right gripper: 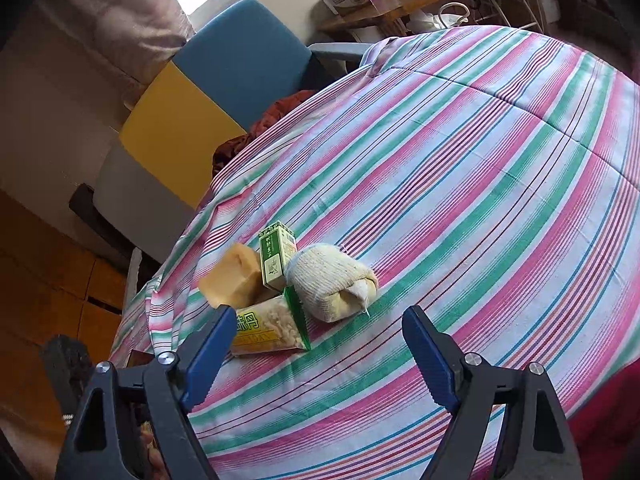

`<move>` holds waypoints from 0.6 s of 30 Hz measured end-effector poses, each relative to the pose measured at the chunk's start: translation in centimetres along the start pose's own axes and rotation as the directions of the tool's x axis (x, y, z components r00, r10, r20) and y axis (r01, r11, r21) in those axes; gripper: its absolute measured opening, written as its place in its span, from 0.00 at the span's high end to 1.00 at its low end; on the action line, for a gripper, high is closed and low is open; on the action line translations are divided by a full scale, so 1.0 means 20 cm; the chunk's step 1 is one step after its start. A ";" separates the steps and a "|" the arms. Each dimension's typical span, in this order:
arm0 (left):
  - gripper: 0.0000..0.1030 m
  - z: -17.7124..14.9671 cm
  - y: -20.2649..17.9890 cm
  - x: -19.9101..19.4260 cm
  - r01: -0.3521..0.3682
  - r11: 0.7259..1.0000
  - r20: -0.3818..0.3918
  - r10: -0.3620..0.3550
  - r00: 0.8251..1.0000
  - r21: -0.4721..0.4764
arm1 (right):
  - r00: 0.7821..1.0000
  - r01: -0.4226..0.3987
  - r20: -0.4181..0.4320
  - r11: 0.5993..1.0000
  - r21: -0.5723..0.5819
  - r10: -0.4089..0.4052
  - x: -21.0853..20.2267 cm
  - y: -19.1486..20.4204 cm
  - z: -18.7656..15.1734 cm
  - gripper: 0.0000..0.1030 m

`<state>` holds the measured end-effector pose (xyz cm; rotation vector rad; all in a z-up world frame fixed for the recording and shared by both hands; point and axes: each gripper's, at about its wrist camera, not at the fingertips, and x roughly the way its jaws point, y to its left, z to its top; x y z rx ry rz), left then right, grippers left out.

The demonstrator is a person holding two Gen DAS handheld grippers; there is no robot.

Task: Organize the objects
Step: 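Move both tools back over the remaining snacks on the cloth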

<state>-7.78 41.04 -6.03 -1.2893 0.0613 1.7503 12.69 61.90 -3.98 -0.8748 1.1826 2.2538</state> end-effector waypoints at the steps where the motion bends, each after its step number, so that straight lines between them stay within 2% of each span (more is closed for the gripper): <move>1: 0.25 0.02 0.01 0.03 0.014 1.000 -0.003 -0.014 1.000 -0.009 | 1.000 -0.002 -0.006 1.000 0.000 0.002 0.01 0.00 0.00 0.17; 5: 0.24 0.08 0.04 0.16 0.053 0.997 -0.028 -0.055 0.998 -0.049 | 1.000 -0.007 -0.025 1.000 0.004 0.007 0.03 0.00 0.00 0.17; 9: 0.24 0.06 0.04 0.21 0.134 0.988 -0.057 -0.139 0.989 -0.079 | 0.999 -0.007 -0.037 1.000 0.009 0.007 0.04 -0.01 0.00 0.17; 14: 0.26 -0.08 0.02 0.19 0.236 0.965 -0.121 -0.248 0.961 -0.112 | 0.998 -0.005 -0.062 1.000 0.015 0.006 0.06 -0.02 -0.01 0.17; 18: 0.26 -0.24 0.01 0.13 0.251 0.961 -0.175 -0.269 0.947 -0.118 | 0.998 -0.008 -0.057 1.000 0.020 0.009 0.05 -0.02 -0.01 0.17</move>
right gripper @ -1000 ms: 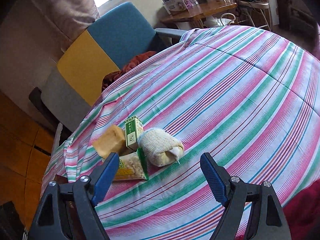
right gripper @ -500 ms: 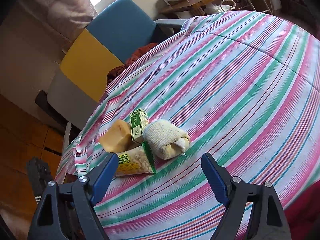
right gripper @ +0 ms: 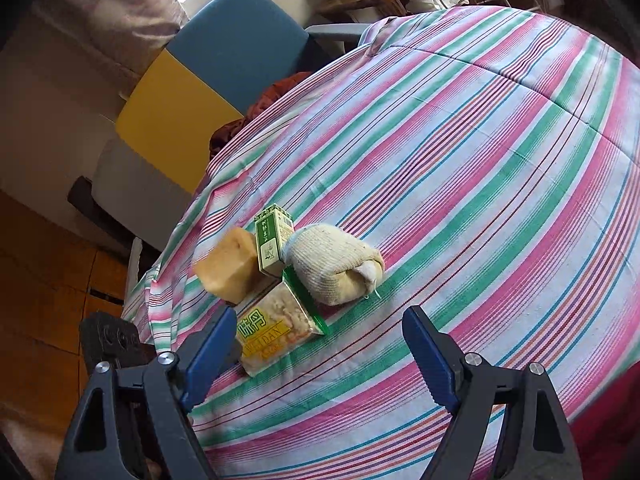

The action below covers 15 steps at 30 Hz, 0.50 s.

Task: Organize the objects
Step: 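Move both tools back over the remaining snacks on the cloth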

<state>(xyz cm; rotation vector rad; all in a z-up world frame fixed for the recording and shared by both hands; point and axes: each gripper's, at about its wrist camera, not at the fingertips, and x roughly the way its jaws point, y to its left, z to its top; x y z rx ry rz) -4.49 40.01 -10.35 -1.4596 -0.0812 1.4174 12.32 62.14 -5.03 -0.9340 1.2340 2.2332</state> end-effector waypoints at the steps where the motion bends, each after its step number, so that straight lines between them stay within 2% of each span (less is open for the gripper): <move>1: 0.26 -0.04 -0.01 -0.02 -0.017 1.000 -0.005 0.018 1.000 0.021 | 1.000 0.000 0.003 1.000 0.005 0.000 -0.01 0.00 0.00 0.17; 3: 0.26 -0.10 -0.05 -0.04 -0.084 0.993 -0.005 0.084 0.996 0.081 | 1.000 -0.004 0.009 1.000 0.016 0.004 -0.01 -0.02 0.00 0.17; 6: 0.26 -0.15 -0.11 -0.09 -0.210 0.960 0.032 0.208 0.978 0.187 | 1.000 -0.007 0.013 1.000 0.026 0.007 -0.03 -0.02 0.00 0.16; 10: 0.26 -0.13 -0.23 -0.09 -0.349 0.877 0.112 0.331 0.937 0.330 | 1.000 -0.009 0.017 1.000 0.029 0.009 -0.03 -0.02 0.00 0.16; 12: 0.26 -0.09 -0.28 -0.08 -0.364 0.845 0.119 0.346 0.931 0.391 | 1.000 -0.009 0.019 0.999 0.030 0.008 -0.03 -0.02 0.00 0.16; 15: 0.26 -0.06 -0.37 0.01 -0.390 0.780 0.121 0.382 0.916 0.490 | 1.000 -0.010 0.024 0.999 0.036 0.009 -0.04 -0.03 0.00 0.16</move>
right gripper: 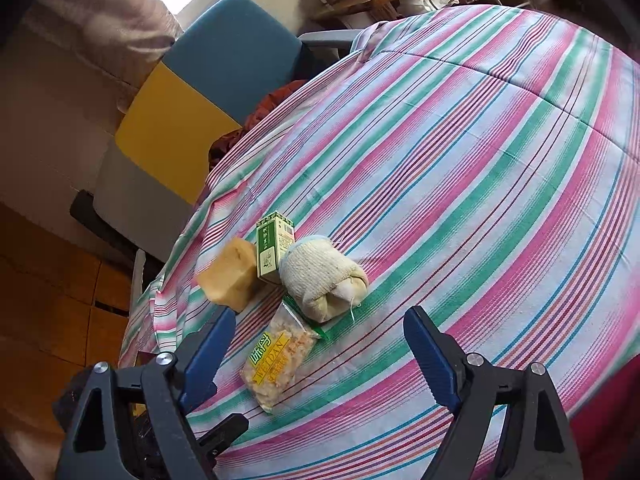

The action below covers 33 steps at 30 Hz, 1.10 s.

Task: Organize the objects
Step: 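Move both tools back over the remaining snacks on the cloth, then grasp the WEIDAN snack bag with the left tool while the right grasps the knitted bundle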

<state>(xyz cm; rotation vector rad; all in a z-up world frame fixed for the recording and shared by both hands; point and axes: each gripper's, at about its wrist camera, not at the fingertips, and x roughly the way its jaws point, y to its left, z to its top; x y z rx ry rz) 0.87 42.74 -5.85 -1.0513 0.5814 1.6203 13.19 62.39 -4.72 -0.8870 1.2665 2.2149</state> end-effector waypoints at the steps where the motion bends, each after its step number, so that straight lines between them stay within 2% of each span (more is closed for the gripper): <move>1: 0.26 0.02 -0.01 0.03 -0.013 1.000 -0.005 0.013 1.000 0.025 | 1.000 0.000 0.000 1.000 0.002 0.000 0.00 0.00 0.00 0.16; 9: 0.26 0.11 -0.04 0.25 -0.026 0.995 -0.089 0.035 0.995 0.096 | 1.000 0.000 -0.010 1.000 0.014 0.001 0.02 -0.01 0.00 0.16; 11: 0.37 0.11 -0.01 0.31 -0.044 0.995 -0.124 0.055 0.991 0.087 | 1.000 0.001 -0.013 1.000 0.019 -0.001 0.02 -0.02 0.01 0.15; 13: 0.57 0.11 0.02 0.29 -0.061 0.996 -0.071 0.065 0.995 0.059 | 1.000 0.003 -0.014 1.000 0.022 -0.003 0.03 -0.02 0.01 0.15; 16: 0.58 0.06 0.09 0.24 -0.036 0.999 -0.048 0.034 0.998 -0.038 | 1.000 0.013 -0.007 1.000 0.023 -0.013 0.03 -0.03 0.01 0.15; 24: 0.58 -0.29 0.06 0.04 -0.111 0.980 0.039 0.119 0.992 -0.162 | 0.999 0.035 -0.005 0.999 0.012 -0.035 0.03 -0.02 0.01 0.15; 29: 0.58 -0.49 0.01 -0.09 -0.125 0.972 0.084 0.144 0.986 -0.199 | 0.998 0.051 -0.028 0.999 -0.011 -0.051 0.06 -0.01 -0.01 0.15; 33: 0.58 -0.57 0.00 -0.12 -0.126 0.976 0.113 0.147 0.983 -0.178 | 0.996 0.072 -0.048 0.996 -0.054 -0.074 0.09 0.02 -0.03 0.15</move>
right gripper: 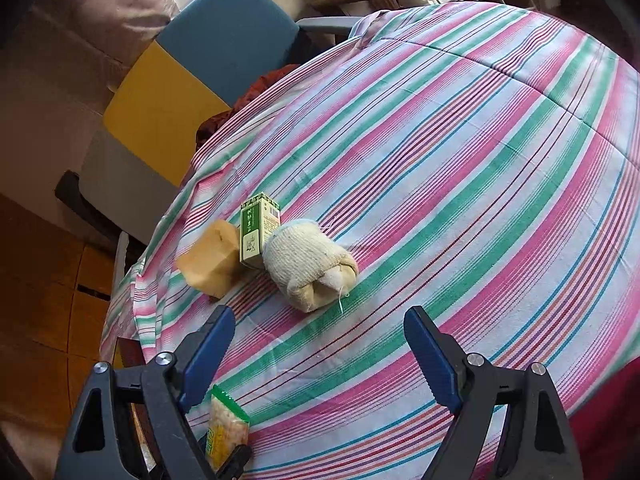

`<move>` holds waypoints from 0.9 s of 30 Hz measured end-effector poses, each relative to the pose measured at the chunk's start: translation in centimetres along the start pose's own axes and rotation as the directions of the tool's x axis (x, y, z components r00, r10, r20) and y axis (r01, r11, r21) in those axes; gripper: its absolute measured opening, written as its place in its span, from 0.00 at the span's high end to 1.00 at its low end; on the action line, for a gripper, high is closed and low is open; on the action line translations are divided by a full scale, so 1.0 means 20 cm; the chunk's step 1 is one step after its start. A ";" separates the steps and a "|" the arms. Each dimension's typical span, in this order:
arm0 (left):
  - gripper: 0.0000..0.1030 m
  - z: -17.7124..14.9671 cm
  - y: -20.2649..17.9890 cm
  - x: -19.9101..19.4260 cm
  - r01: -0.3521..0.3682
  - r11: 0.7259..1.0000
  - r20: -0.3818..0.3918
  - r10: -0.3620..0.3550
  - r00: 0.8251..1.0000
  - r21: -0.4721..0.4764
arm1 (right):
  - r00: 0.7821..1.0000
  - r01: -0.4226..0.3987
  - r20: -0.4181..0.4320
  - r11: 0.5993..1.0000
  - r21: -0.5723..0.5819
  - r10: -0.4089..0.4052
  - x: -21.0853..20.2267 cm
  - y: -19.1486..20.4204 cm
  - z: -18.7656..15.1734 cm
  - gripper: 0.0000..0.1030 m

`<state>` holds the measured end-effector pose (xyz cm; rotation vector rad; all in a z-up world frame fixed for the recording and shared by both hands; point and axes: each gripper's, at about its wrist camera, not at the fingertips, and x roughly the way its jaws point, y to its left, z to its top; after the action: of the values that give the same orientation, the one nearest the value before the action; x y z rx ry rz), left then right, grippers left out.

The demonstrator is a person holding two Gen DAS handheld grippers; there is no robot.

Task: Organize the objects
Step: 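Grasp the WEIDAN snack bag with the left tool while the right grasps the knitted bundle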

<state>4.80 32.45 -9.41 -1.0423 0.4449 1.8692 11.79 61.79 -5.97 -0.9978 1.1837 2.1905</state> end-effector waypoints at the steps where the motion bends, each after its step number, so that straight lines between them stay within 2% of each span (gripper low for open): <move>1: 0.58 0.00 -0.01 0.02 0.001 1.000 0.005 -0.001 1.000 0.006 | 1.000 0.007 -0.007 1.000 -0.013 -0.007 0.01 0.01 -0.01 0.15; 7: 0.59 0.01 0.03 0.05 0.053 0.999 0.046 -0.053 0.998 -0.008 | 0.996 0.052 -0.063 0.991 -0.124 -0.060 0.08 0.11 -0.04 0.16; 10: 0.59 0.01 0.03 0.04 0.055 0.998 0.050 -0.054 0.997 -0.008 | 0.988 0.094 -0.096 0.969 -0.230 -0.119 0.13 0.19 -0.03 0.18; 14: 0.59 -0.01 0.02 0.03 0.054 0.999 0.065 -0.053 0.996 -0.006 | 0.968 0.189 -0.076 0.896 -0.402 -0.239 0.18 0.32 0.02 0.18; 18: 0.59 -0.01 0.03 0.03 0.058 0.998 0.075 -0.057 0.996 -0.011 | 0.925 0.278 -0.075 0.800 -0.532 -0.372 0.32 0.39 0.07 0.20; 20: 0.59 -0.01 0.03 0.03 0.056 0.998 0.079 -0.055 0.995 -0.008 | 0.905 0.313 -0.075 0.777 -0.546 -0.418 0.40 0.39 0.10 0.18; 22: 0.59 -0.01 0.03 0.03 0.053 0.999 0.082 -0.053 0.995 -0.005 | 0.892 0.327 -0.092 0.771 -0.547 -0.443 0.48 0.37 0.12 0.18; 24: 0.59 -0.02 0.03 0.03 0.056 0.998 0.087 -0.055 0.995 -0.006 | 0.881 0.327 -0.126 0.778 -0.537 -0.457 0.53 0.33 0.11 0.26; 25: 0.59 -0.02 0.03 0.03 0.058 0.998 0.091 -0.057 0.994 -0.008 | 0.889 0.306 -0.143 0.796 -0.522 -0.436 0.53 0.30 0.10 0.39; 26: 0.59 -0.02 0.03 0.03 0.057 0.998 0.094 -0.056 0.994 -0.008 | 0.908 0.293 -0.122 0.814 -0.501 -0.401 0.50 0.29 0.10 0.45; 27: 0.59 -0.02 0.03 0.03 0.053 0.999 0.096 -0.052 0.994 -0.006 | 0.919 0.286 -0.108 0.829 -0.481 -0.380 0.46 0.27 0.09 0.45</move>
<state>4.43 32.19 -10.27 -0.9560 0.3508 1.8669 1.64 60.90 -9.48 -1.5224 0.4997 2.1512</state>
